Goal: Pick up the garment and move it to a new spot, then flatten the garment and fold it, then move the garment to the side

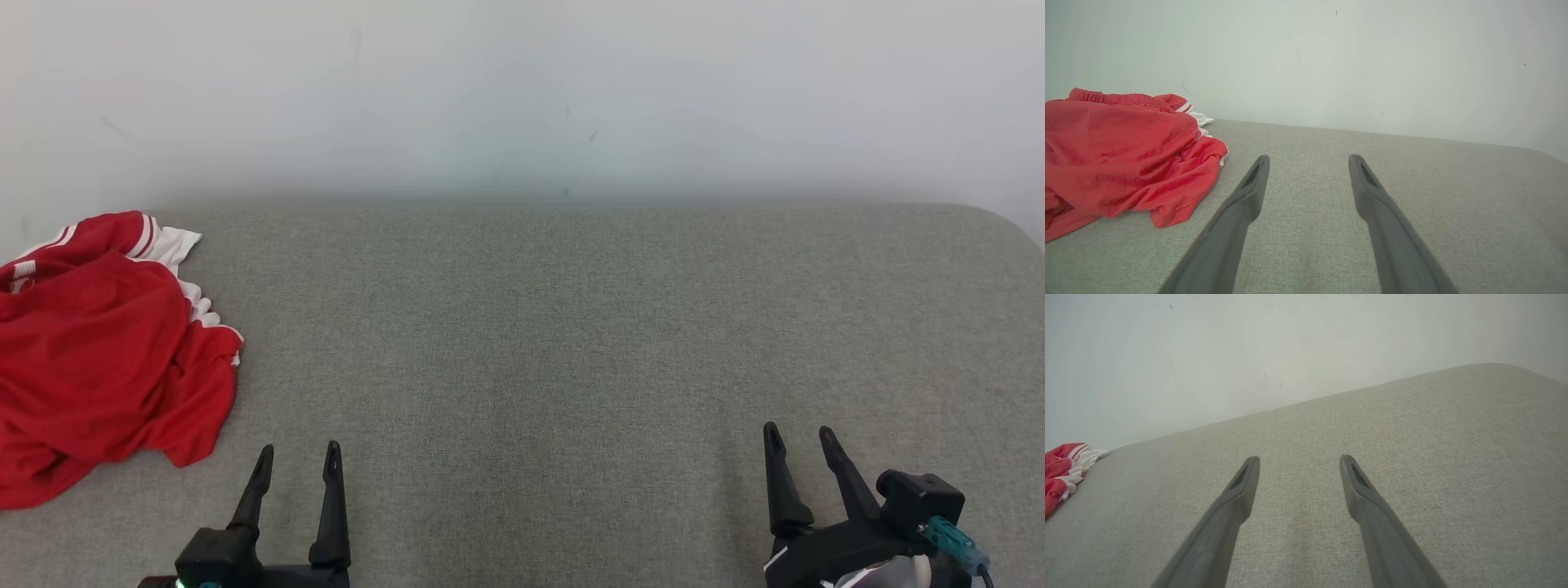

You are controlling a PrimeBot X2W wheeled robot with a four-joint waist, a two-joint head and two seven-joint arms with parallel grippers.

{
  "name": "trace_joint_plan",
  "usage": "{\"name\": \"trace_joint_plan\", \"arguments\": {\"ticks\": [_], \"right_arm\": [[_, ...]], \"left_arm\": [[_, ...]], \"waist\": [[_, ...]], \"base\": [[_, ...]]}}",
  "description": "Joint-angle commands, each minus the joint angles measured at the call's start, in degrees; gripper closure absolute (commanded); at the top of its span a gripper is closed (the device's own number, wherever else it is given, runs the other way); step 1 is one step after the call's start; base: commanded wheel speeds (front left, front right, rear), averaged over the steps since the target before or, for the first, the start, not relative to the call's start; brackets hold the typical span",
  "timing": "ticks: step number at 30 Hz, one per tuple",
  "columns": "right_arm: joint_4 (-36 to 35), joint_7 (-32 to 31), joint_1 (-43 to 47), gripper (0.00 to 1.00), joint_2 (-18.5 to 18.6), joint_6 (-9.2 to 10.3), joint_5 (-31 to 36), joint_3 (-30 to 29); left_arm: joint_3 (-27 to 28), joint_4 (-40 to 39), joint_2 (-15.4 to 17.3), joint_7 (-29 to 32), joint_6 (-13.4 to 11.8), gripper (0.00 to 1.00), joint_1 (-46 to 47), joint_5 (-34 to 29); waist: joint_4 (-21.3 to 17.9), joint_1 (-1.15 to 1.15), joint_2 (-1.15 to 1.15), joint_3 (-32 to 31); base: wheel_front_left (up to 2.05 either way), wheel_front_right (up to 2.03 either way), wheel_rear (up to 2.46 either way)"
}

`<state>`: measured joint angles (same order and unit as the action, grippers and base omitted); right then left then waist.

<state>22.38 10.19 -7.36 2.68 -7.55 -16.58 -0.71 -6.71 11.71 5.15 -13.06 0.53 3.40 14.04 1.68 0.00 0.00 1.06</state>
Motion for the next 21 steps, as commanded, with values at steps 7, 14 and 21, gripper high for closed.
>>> {"name": "trace_joint_plan", "arguments": {"ticks": [7, 14, 21], "right_arm": [[-0.59, -0.06, -0.78, 0.0, 0.31, 0.11, 2.87, 1.17], [-0.72, 0.28, -0.16, 0.0, 0.31, 0.11, 4.39, 1.65], [-0.8, 0.57, 0.31, 0.0, 0.31, 0.12, 5.76, 2.1]], "left_arm": [[0.89, 0.38, -0.78, -1.12, 0.83, 0.0, -0.82, -3.74], [2.07, 0.23, -1.36, -1.81, 1.43, 0.0, -1.11, -5.68], [2.78, 0.27, -1.69, -2.28, 1.97, 0.0, -1.95, -7.59]], "waist": [[-0.03, 0.0, 0.0, 0.0], [0.1, 0.0, 0.0, -0.29], [0.19, 0.0, 0.0, -0.53]], "base": [[0.0, 0.0, 0.0], [0.0, 0.0, 0.0], [0.0, 0.0, 0.0]]}}
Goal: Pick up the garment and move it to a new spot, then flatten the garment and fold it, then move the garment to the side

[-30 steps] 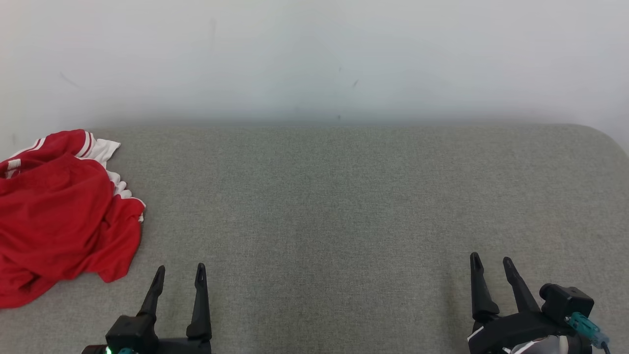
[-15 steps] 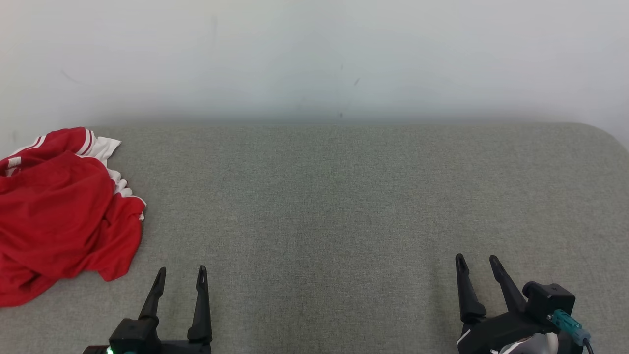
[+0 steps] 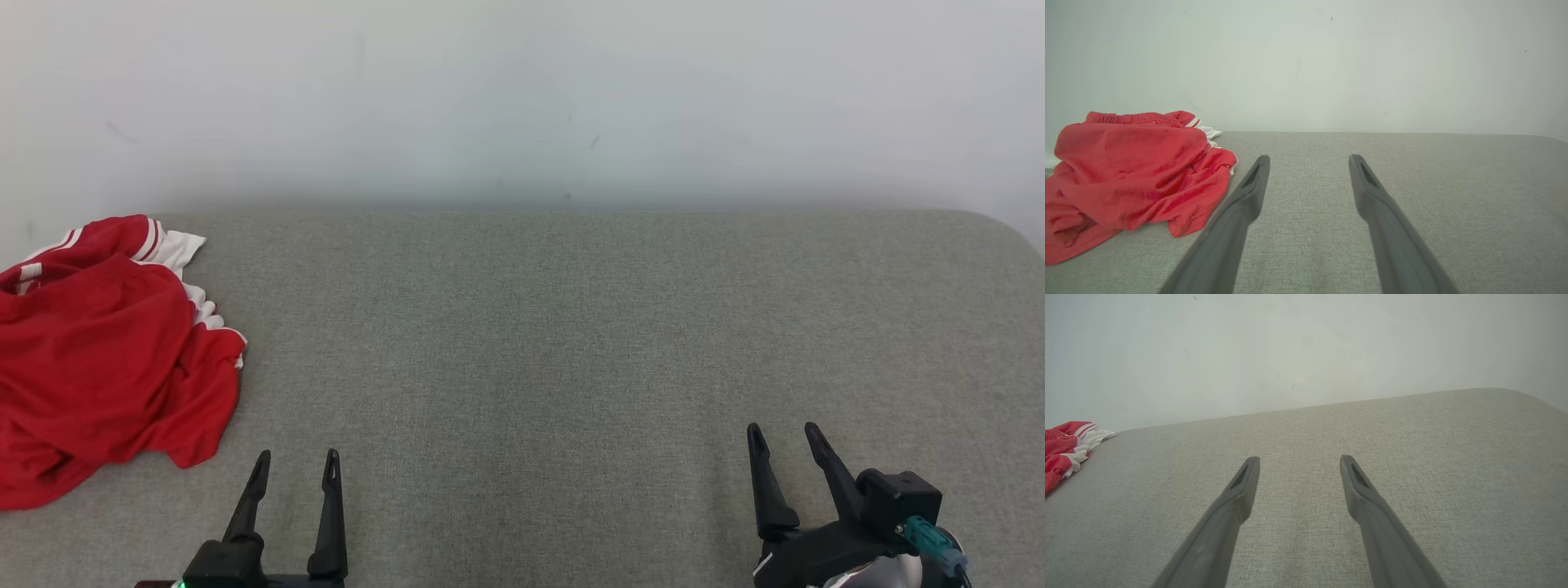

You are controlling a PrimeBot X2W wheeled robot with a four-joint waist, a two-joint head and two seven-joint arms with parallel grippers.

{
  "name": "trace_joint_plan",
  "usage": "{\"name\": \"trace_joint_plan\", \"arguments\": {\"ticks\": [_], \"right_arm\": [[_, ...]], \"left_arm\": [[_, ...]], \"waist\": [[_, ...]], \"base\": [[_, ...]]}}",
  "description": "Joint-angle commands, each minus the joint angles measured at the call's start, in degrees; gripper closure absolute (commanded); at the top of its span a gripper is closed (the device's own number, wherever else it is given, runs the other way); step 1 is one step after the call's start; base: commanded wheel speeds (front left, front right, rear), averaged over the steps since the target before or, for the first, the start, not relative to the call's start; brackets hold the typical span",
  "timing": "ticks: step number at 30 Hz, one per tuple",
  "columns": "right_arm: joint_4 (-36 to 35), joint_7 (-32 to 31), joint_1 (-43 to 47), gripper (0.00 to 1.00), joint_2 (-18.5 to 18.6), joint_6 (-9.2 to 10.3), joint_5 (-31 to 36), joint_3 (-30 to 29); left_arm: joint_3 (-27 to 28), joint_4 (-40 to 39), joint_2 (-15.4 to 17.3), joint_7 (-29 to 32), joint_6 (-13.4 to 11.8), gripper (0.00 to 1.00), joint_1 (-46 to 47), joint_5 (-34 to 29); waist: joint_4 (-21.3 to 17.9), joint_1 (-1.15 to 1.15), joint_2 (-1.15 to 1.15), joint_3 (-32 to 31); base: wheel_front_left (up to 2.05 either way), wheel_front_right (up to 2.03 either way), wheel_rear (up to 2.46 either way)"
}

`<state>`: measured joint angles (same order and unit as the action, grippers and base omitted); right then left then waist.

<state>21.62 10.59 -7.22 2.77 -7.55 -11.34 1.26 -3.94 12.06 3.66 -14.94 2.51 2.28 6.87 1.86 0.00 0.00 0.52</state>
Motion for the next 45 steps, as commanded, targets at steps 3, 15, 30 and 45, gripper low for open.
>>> {"name": "trace_joint_plan", "arguments": {"ticks": [3, 15, 30, 45], "right_arm": [[-0.15, -0.03, 0.3, 0.0, 0.2, 0.12, 0.14, 0.16], [-0.03, -0.22, 0.59, 0.0, 0.19, 0.12, -0.91, 0.23], [-0.51, -0.23, 0.94, 0.0, 0.16, 0.12, -7.53, 1.89], [-1.31, -0.4, 1.85, 0.0, 0.16, 0.12, -6.43, 2.18]], "left_arm": [[0.47, 0.2, -0.34, -0.29, 0.34, 0.0, -0.97, 0.15], [1.42, 1.01, -0.75, -0.29, 1.21, 0.0, -0.93, 1.52], [1.89, 2.65, -0.78, -0.29, -0.44, 0.0, -0.37, 10.92], [3.36, 3.56, -0.78, -0.29, -0.41, 0.0, -1.32, 10.08]], "waist": [[-0.03, 0.0, 0.0, -0.08], [-0.03, 0.0, 0.0, -0.4], [9.03, 0.0, 0.0, -0.39], [21.93, 0.0, 0.0, -1.27]], "base": [[0.0, 0.0, 0.0], [0.0, 0.0, 0.0], [0.0, 0.0, 0.0], [0.0, 0.0, 0.0]]}}
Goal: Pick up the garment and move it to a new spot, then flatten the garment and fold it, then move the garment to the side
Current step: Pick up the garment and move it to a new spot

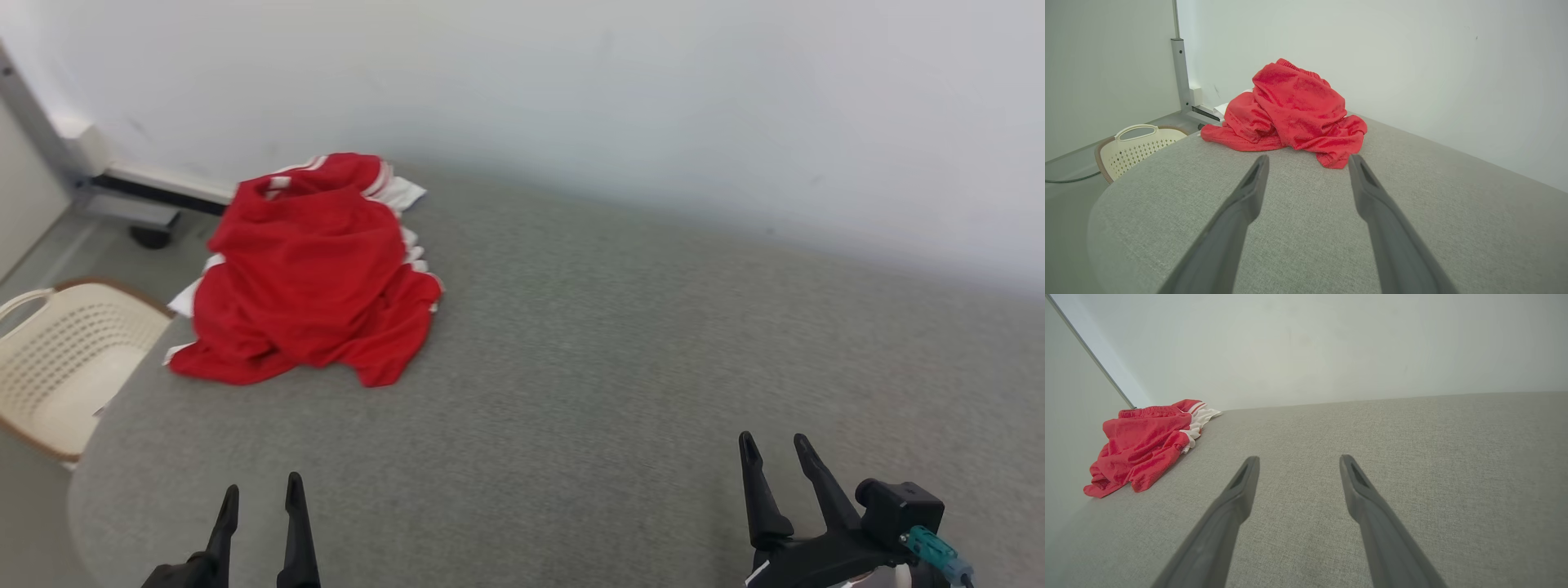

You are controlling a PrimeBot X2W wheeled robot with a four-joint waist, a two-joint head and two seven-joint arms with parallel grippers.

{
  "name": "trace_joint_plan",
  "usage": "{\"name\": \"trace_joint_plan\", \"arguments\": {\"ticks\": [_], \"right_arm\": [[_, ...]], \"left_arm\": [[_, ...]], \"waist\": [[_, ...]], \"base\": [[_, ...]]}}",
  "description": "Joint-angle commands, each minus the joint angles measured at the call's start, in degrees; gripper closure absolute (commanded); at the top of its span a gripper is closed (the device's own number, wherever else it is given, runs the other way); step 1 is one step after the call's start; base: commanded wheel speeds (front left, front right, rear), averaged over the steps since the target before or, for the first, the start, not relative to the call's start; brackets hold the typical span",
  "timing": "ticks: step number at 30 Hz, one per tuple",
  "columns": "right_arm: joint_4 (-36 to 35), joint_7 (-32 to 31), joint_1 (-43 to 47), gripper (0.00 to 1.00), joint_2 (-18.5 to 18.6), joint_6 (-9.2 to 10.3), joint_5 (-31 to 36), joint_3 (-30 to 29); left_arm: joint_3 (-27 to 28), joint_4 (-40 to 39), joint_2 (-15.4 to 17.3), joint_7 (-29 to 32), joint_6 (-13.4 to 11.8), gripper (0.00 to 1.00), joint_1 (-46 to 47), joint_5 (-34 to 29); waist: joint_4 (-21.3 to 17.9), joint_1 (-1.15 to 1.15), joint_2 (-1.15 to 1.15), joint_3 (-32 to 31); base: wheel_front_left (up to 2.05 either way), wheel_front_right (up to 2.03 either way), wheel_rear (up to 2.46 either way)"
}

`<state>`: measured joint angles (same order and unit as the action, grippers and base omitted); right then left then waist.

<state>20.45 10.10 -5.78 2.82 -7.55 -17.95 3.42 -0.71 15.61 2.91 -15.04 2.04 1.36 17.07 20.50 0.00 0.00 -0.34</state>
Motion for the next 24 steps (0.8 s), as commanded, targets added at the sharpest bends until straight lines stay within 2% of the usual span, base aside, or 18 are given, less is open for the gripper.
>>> {"name": "trace_joint_plan", "arguments": {"ticks": [1, 8, 18, 24], "right_arm": [[-0.13, 0.11, 0.43, 0.0, 0.13, 0.12, 0.4, 0.06], [-0.41, -0.31, 0.88, 0.0, 0.14, 0.12, 2.32, 0.03], [-1.73, -2.35, -1.33, 0.0, 0.13, 0.12, 7.97, 0.77], [-2.31, -3.35, -1.68, 0.0, 0.13, 0.12, 9.25, 1.07]], "left_arm": [[0.26, 0.04, -0.03, -0.18, -0.02, 0.0, -0.56, -0.34], [1.48, 0.38, -0.03, -0.18, 0.12, 0.0, -1.28, -1.47], [4.0, -2.2, -0.03, -0.19, -1.39, 0.0, -2.91, -1.67], [4.86, -1.99, -0.04, -0.19, -0.91, 0.0, -2.99, -2.38]], "waist": [[4.12, 0.0, 0.0, -0.49], [8.33, 0.0, 0.0, -0.87], [9.5, 0.0, 0.0, 0.93], [9.65, 0.0, 0.0, 1.35]], "base": [[0.0, 0.0, 0.0], [0.0, 0.0, 0.0], [0.0, 0.0, 0.0], [0.0, 0.0, 0.0]]}}
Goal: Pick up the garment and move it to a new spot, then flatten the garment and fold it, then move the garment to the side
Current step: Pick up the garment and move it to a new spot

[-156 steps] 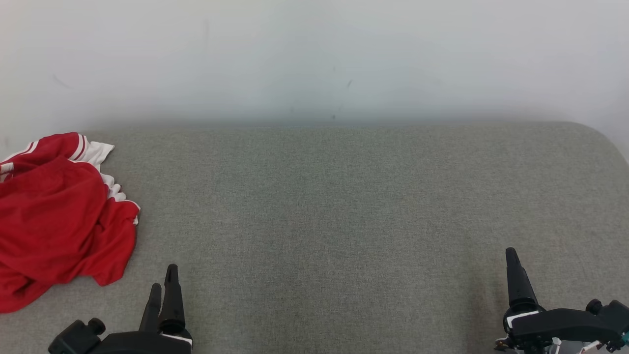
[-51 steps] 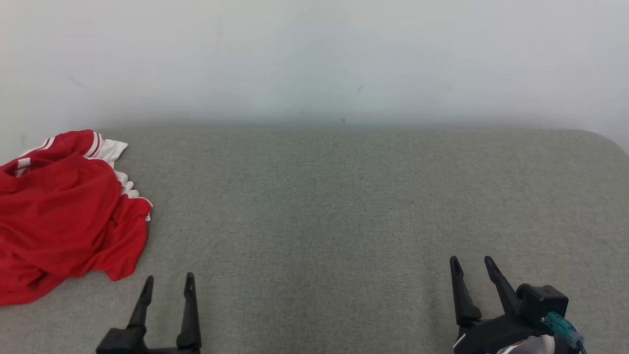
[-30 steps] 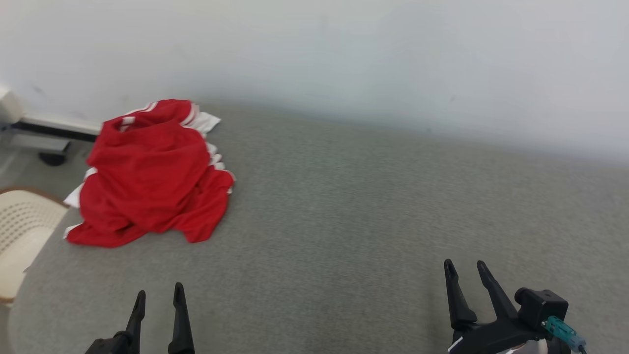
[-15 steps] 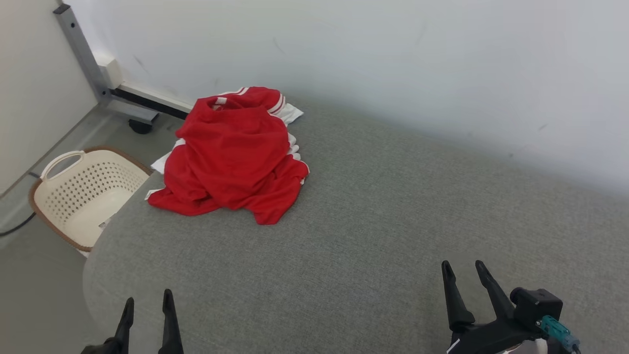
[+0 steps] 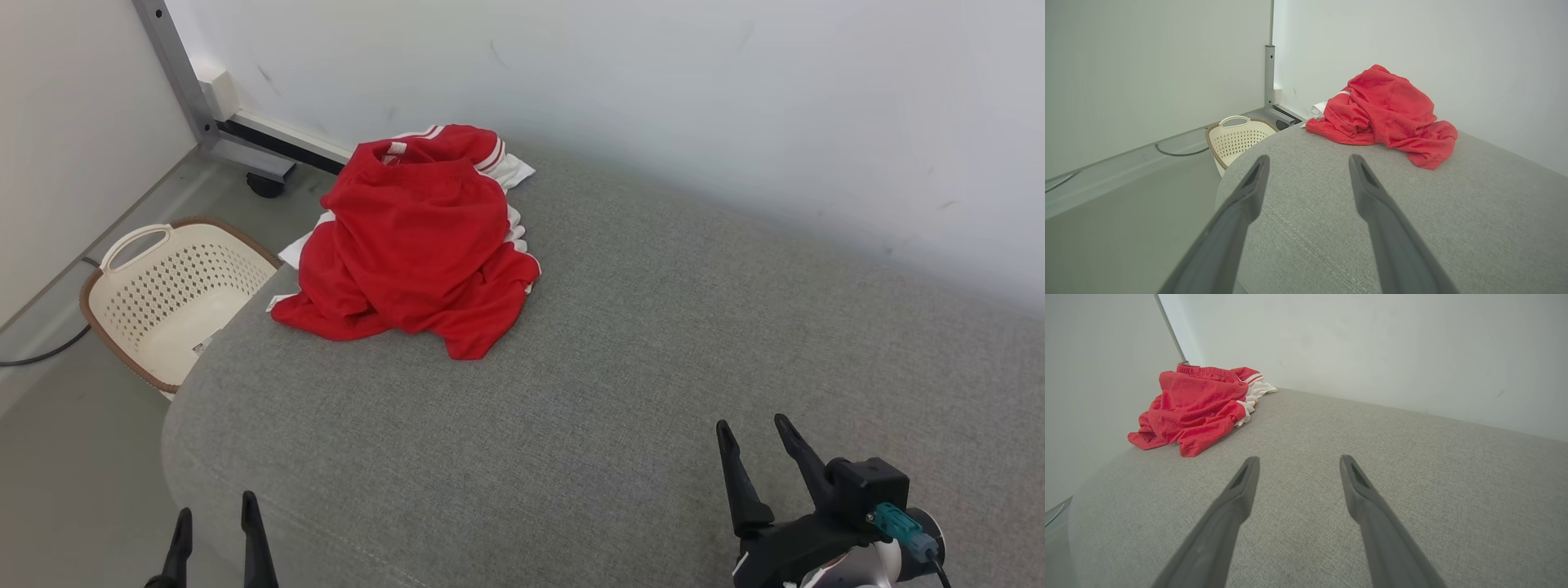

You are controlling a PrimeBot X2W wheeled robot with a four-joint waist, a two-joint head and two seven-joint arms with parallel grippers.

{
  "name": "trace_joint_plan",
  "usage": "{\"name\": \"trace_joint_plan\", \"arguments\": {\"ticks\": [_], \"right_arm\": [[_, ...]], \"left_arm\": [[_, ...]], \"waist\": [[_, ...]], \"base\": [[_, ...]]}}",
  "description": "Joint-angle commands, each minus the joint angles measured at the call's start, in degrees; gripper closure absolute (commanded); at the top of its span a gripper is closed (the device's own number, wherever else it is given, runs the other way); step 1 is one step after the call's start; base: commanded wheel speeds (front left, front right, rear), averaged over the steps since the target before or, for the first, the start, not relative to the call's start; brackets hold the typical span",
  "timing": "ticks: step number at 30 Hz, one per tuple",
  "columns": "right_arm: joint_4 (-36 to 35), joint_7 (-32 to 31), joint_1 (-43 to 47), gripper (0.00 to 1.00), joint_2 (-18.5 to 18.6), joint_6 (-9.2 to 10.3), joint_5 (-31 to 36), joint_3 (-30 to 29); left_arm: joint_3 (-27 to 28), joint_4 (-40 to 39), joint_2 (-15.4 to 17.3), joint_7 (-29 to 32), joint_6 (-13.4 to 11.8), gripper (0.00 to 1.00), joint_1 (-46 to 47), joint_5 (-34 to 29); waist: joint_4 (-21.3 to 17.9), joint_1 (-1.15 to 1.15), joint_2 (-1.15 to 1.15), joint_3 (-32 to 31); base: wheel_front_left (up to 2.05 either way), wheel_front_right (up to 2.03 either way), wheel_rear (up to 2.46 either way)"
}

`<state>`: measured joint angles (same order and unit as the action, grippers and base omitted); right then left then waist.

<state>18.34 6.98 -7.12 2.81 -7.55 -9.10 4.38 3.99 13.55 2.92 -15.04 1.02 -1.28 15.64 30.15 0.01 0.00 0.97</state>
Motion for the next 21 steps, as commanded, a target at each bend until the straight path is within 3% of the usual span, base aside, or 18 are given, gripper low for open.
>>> {"name": "trace_joint_plan", "arguments": {"ticks": [1, 8, 16, 21], "right_arm": [[-0.28, -0.26, -0.32, 0.0, 0.14, 0.12, 0.52, 0.16], [-1.64, -1.32, 0.03, 0.0, 0.15, 0.12, 1.0, 0.69], [-4.73, -3.93, 2.09, 0.0, 0.14, 0.12, 2.94, 1.05], [-9.16, -6.82, 1.77, 0.0, 0.16, 0.12, 4.78, 3.83]], "left_arm": [[0.1, 0.45, -0.05, -0.19, 0.3, 0.0, -0.07, -0.79], [-2.89, 6.14, 1.24, 0.82, 2.48, 0.0, 8.05, -2.13], [-4.92, 17.07, 2.02, 7.67, 4.32, 0.0, 24.78, 0.4], [-6.59, 26.47, 3.6, 13.32, 5.49, 0.0, 35.46, 1.4]], "waist": [[-0.01, -0.01, 0.0, 0.1], [-0.3, -0.01, 0.0, 0.81], [-1.38, -0.01, 0.0, 2.23], [-6.14, -0.01, 0.0, 6.18]], "base": [[0.0, 0.0, 0.0], [0.0, 0.0, 0.0], [0.0, 0.0, 0.0], [0.0, 0.0, 0.0]]}}
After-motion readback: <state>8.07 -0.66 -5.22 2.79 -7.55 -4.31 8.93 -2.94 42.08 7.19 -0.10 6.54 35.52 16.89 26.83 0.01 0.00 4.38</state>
